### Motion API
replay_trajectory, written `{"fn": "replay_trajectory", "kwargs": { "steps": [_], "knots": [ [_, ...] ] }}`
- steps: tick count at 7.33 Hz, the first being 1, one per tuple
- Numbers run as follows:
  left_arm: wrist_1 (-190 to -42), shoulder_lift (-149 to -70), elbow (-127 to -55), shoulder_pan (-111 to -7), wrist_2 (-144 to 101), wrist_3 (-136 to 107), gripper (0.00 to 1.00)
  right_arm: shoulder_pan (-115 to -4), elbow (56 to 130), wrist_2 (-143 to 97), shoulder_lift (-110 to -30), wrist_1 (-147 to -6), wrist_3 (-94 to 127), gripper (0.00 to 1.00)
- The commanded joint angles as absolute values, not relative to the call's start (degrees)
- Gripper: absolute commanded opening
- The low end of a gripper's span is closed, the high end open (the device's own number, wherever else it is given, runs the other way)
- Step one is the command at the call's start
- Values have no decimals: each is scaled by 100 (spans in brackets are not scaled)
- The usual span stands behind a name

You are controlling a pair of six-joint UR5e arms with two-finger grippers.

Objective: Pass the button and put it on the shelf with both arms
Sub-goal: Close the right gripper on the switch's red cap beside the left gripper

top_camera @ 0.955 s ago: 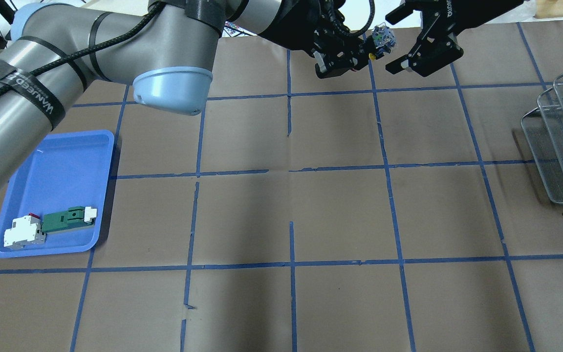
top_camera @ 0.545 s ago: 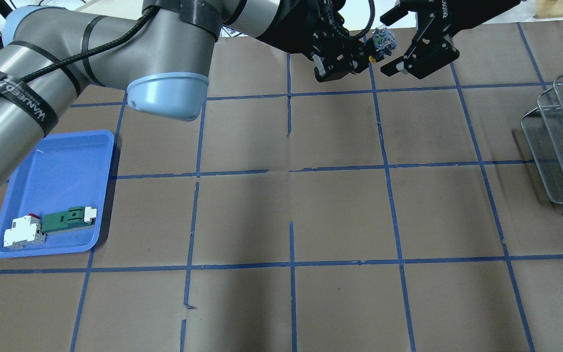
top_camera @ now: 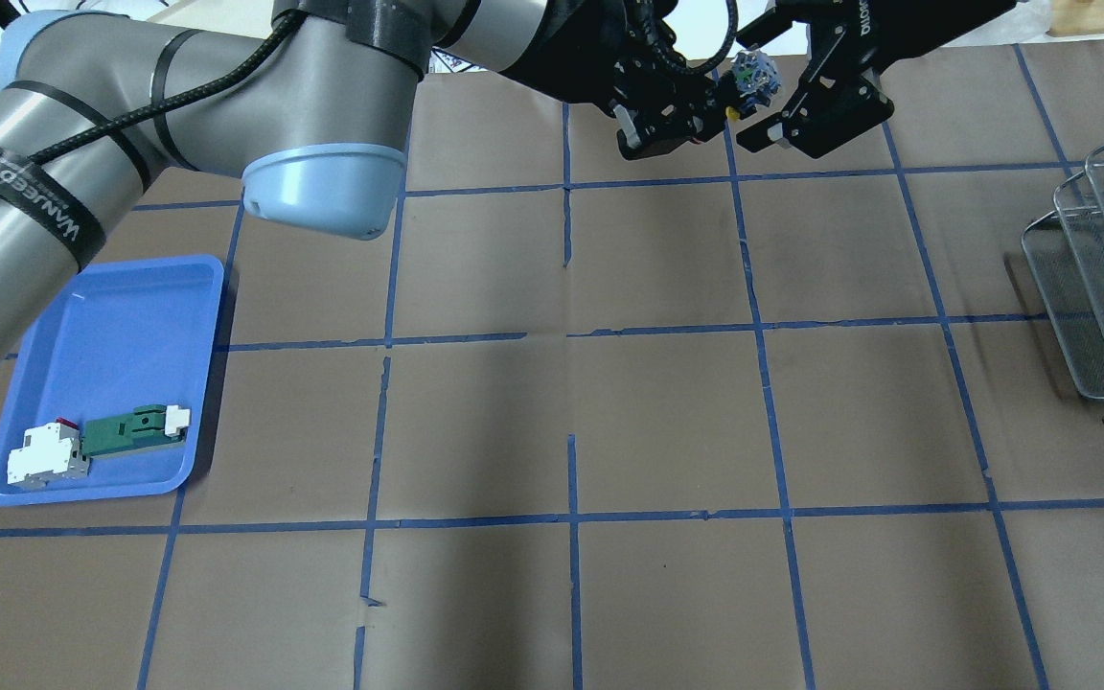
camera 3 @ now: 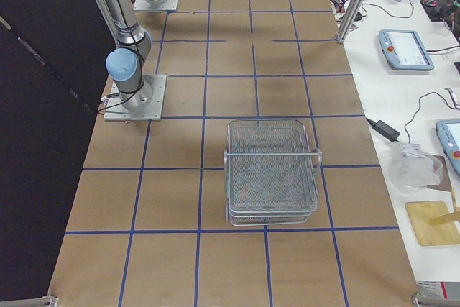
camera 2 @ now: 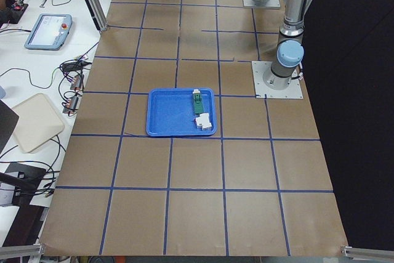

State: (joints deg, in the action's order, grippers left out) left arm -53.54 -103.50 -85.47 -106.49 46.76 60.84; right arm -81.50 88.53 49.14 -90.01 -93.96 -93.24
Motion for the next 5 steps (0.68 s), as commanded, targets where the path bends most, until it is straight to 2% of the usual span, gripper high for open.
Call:
{"fn": "replay_trajectory", "kwargs": {
  "steps": [1,3,4,5],
  "knots": [
    [-5353,-10345,-8552,-10652,4676,6082,0,-8165,8851,4913,-9079,-9404,-9325,91],
    [-5344,-10336,-8552,-10652,4676,6082,0,-8156,8886,4904,-9070,-9439,-9343,34],
    [-5352,-10336,-8552,-10652,4676,6082,0,-8156,8877,4904,-9070,-9474,-9343,12],
    [-5344,-10336,-8552,-10652,4667,6082,0,-8156,8877,4904,-9070,-9492,-9334,1]
  ]
}}
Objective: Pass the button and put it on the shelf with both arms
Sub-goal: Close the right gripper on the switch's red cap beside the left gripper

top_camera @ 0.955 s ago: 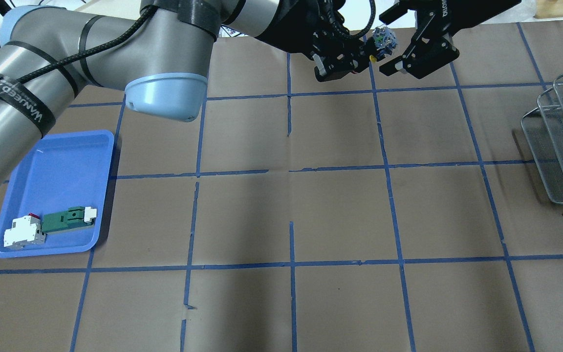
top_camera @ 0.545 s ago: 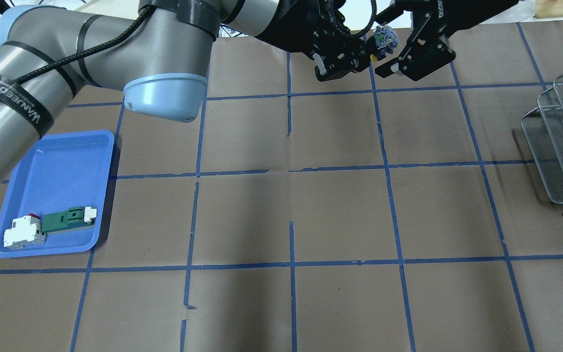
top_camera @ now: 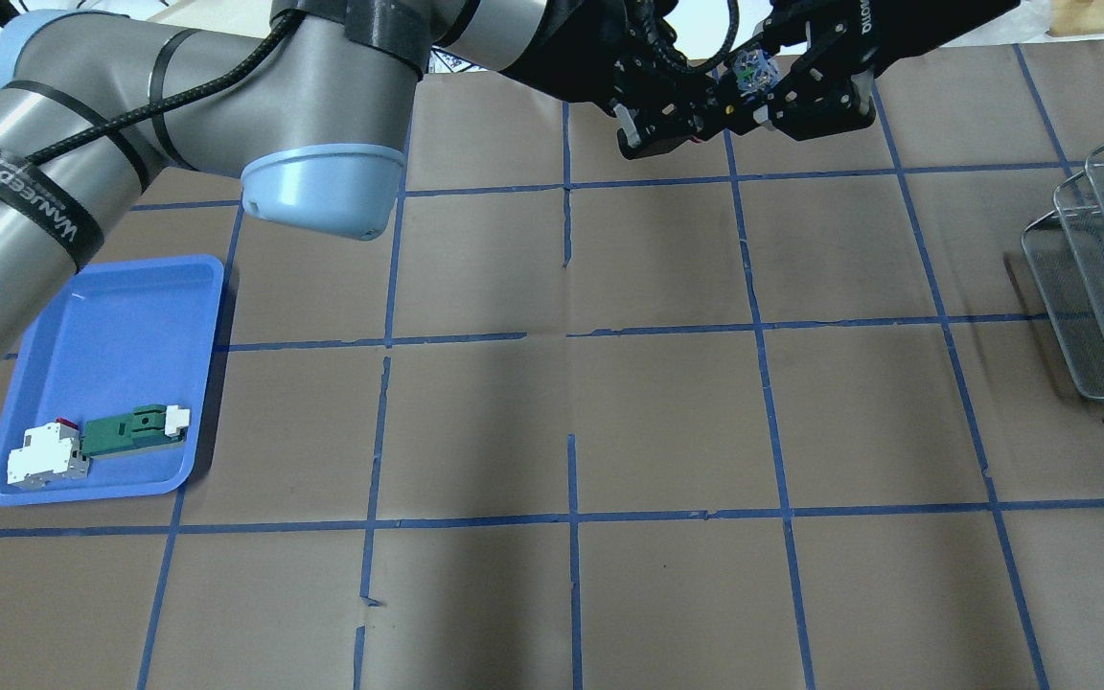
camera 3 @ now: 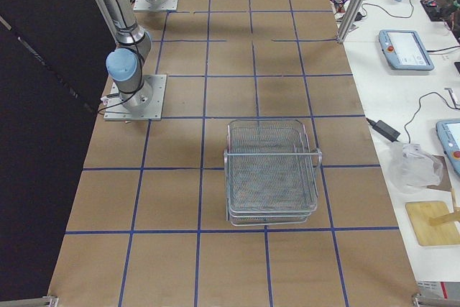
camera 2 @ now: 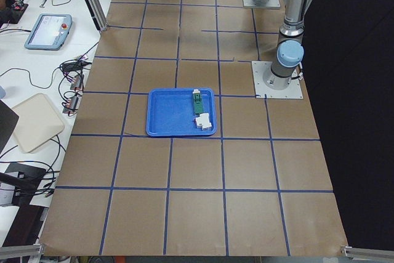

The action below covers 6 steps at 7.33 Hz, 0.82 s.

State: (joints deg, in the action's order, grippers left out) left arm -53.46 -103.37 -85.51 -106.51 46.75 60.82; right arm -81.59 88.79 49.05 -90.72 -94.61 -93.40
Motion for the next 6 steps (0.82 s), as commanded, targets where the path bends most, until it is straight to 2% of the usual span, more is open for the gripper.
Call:
{"fn": "replay_trajectory", "kwargs": {
  "steps": [1,2,6],
  "knots": [
    [-5352,-10310,-8543,-10661,4728,6082,96,-8156,8877,4904,-9070,-9492,-9334,0],
    [-5353,-10275,-8552,-10661,4755,6099,100,-8156,8877,4904,-9070,-9483,-9325,0],
    [-5580,-10038,-8508,-10460,5445,6030,100,-8095,8903,5027,-9000,-9544,-9325,0]
  ]
}}
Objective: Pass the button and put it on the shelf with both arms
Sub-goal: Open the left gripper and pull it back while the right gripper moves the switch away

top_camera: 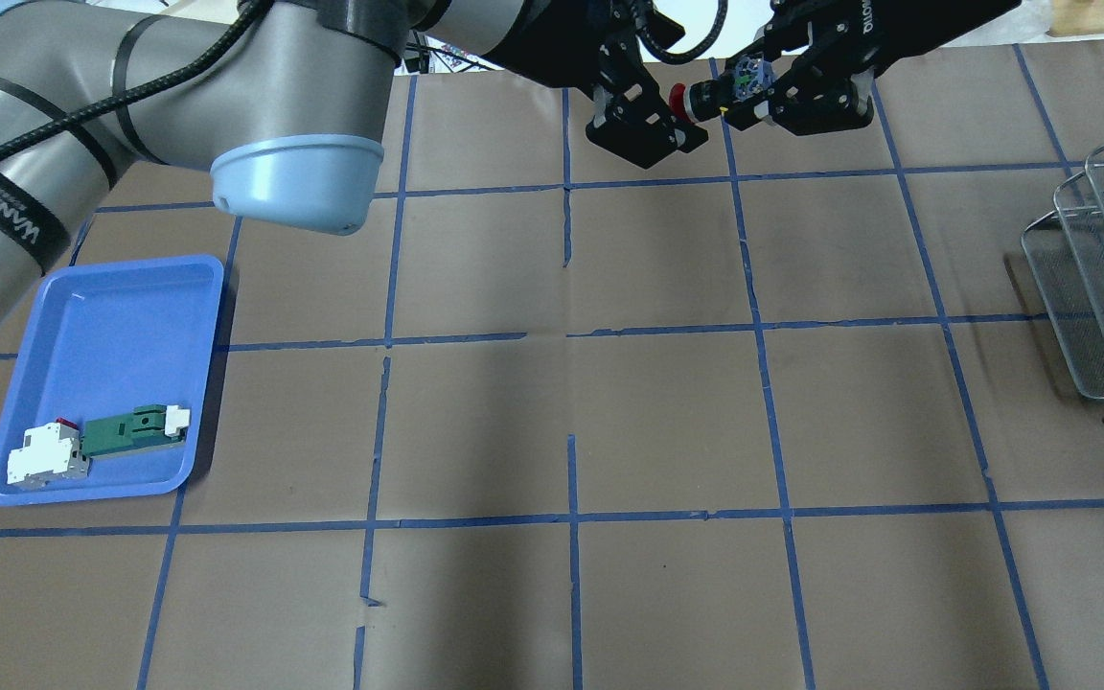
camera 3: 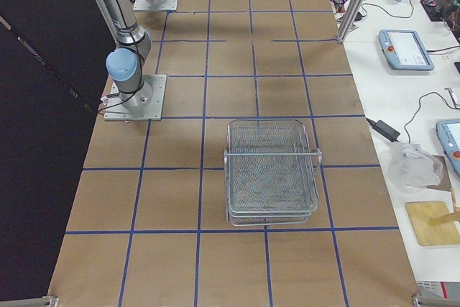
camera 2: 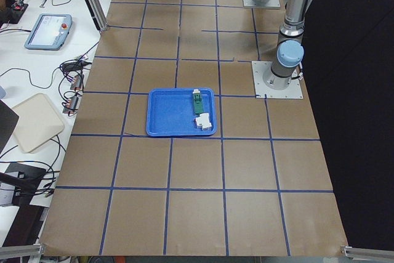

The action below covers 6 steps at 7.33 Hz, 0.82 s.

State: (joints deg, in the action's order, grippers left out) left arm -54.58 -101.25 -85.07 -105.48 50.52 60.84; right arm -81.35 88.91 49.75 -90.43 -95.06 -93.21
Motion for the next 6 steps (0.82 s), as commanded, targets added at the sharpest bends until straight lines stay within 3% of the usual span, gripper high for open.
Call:
{"fn": "replay_trajectory", "kwargs": {
  "steps": [1,6],
  "knots": [
    [-6312,-9915,-8456,-10259,5849,5899,100,-7912,8903,5193,-8826,-9562,-9316,0],
    [-8024,-9404,-8648,-9599,8065,5188,100,-5123,8842,6557,-7578,-10371,-9870,0]
  ]
}}
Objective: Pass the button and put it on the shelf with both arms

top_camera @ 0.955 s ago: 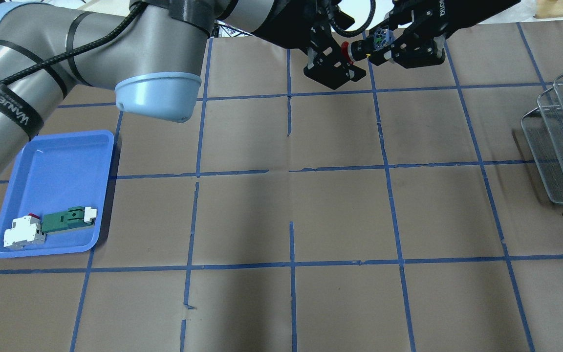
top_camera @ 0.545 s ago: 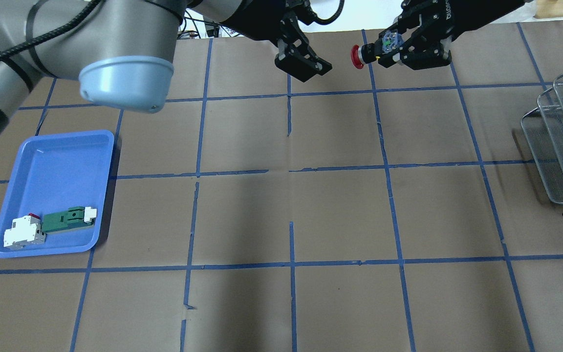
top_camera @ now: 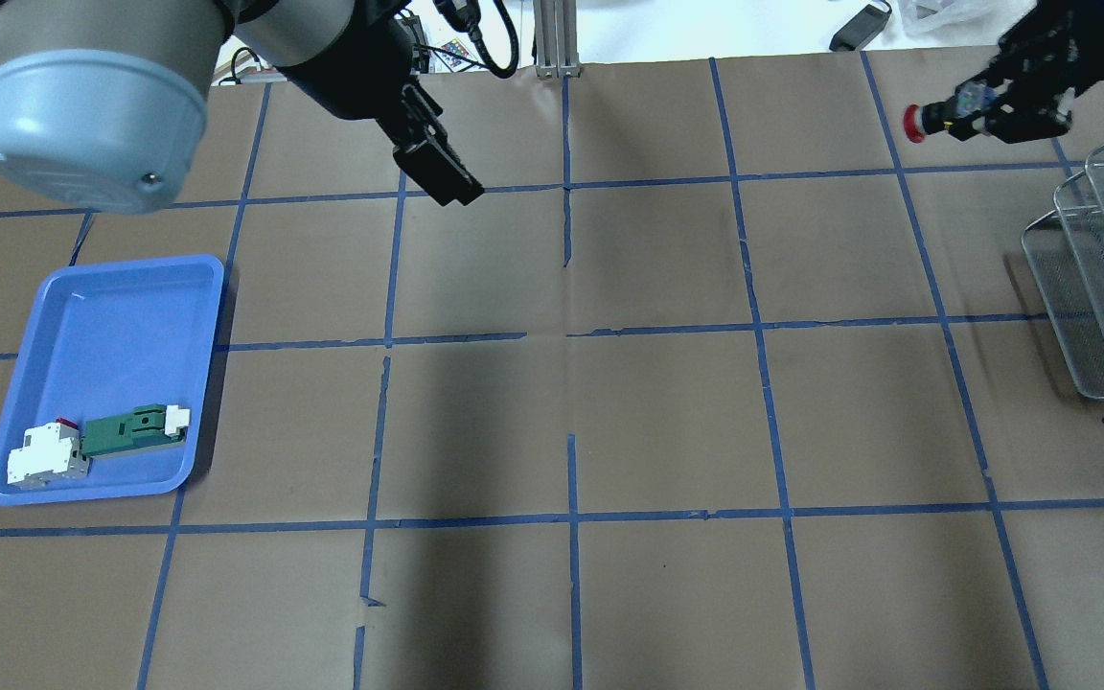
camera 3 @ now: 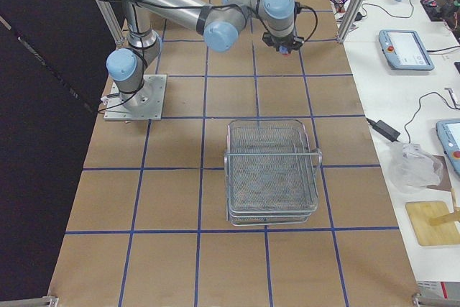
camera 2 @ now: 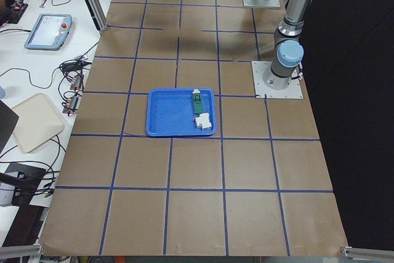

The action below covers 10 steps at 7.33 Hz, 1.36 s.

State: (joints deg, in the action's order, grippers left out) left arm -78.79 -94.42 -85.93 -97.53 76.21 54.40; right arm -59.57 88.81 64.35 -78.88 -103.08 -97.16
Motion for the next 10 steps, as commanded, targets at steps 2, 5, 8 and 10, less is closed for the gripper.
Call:
{"fn": "replay_trajectory", "kwargs": {
  "steps": [2,5,8,10],
  "knots": [
    [-7876,-9299,-9016,-9300,8262,4610,100,-4257,8807,6513,-7305,-10695,-10368,0],
    [-7831,-9194,-9114,-9246,9362,3635,100,-3981,8842,6556,-7330,-10626,-10301,0],
    [-7928,-9185,-9114,-9237,9467,1108,100,-3981,8903,6714,-7286,-10608,-10063,63],
    [-8067,-9220,-9001,-9237,9248,450,100,-3981,8912,6803,-7251,-10600,-10037,89]
  ]
}}
